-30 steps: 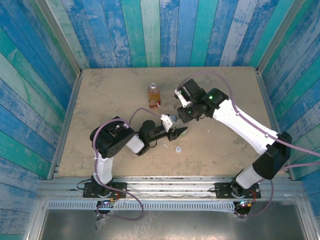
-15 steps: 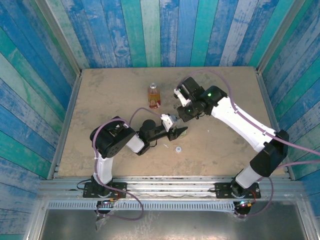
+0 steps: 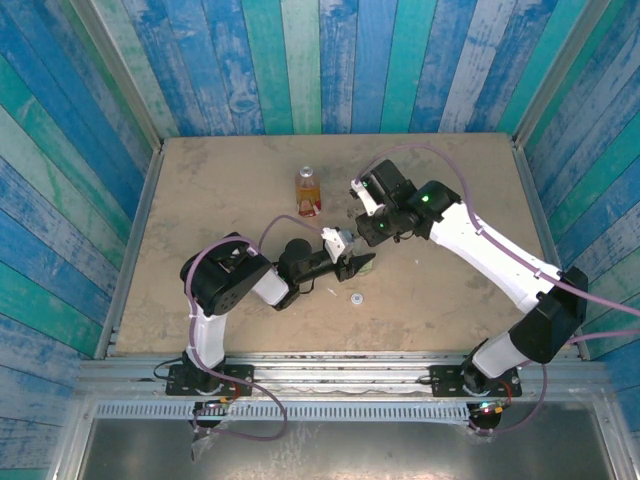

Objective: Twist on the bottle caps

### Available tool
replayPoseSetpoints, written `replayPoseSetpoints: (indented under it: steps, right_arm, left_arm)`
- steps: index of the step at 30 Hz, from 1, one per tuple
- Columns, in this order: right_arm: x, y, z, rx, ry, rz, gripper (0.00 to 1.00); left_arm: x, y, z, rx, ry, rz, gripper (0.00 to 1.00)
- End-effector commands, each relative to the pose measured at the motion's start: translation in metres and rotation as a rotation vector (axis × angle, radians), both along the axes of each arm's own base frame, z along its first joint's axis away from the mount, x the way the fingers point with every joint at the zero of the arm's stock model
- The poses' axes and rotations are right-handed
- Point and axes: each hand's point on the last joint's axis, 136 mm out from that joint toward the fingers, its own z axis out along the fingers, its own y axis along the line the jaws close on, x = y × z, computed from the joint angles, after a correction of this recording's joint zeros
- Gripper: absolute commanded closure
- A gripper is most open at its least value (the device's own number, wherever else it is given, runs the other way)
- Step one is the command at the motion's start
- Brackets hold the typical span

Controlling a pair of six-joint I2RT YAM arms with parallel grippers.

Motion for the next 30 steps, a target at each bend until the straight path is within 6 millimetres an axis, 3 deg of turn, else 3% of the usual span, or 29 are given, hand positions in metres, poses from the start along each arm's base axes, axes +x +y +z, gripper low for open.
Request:
replayPoseSetpoints:
  steps: [1, 13, 16, 21, 30]
  right_arm:
    - [-0.012, -0.003, -0.014, -0.026, 0.071, 0.019, 0.57]
    - [-0.009, -0.001, 0.014, 0.014, 0.021, 0.017, 0.31]
    - [-0.007, -0.003, 0.024, 0.032, -0.003, -0.008, 0.29]
    - [0.001, -0.005, 0.03, 0.144, 0.035, -0.061, 0.37]
    - [0.005, -0.007, 0.016, 0.213, 0.11, -0.078, 0.55]
  left_arm:
    - [-0.011, -0.006, -0.04, 0.083, 0.099, -0.049, 0.45]
    - [-0.011, -0.007, -0.04, 0.083, 0.098, -0.052, 0.45]
    - [-0.011, -0.007, -0.04, 0.082, 0.097, -0.056, 0.45]
    - [-0.012, -0.007, -0.04, 0.083, 0.096, -0.06, 0.45]
    - [-0.012, -0.006, -0.039, 0.082, 0.095, -0.059, 0.45]
